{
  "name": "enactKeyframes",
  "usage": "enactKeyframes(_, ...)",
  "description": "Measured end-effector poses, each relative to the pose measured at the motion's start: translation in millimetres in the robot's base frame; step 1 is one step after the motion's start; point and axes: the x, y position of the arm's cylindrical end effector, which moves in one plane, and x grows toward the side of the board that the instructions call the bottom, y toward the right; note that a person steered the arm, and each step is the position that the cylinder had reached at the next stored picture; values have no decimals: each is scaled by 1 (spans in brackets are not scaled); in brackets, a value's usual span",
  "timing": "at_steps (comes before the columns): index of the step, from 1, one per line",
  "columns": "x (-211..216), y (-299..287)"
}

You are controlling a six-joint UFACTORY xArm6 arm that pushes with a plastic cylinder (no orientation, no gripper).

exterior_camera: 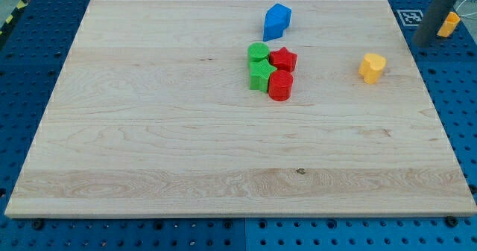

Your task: Push the yellow heart left and up a bit

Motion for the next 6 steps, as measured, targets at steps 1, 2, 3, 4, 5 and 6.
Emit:
enactKeyframes(1, 44, -34)
enactKeyframes(2, 50, -66)
enactKeyframes(3, 44, -89)
enactKeyframes(4, 71, -97)
enactKeyframes(5, 56, -120)
enactKeyframes(6, 50, -158)
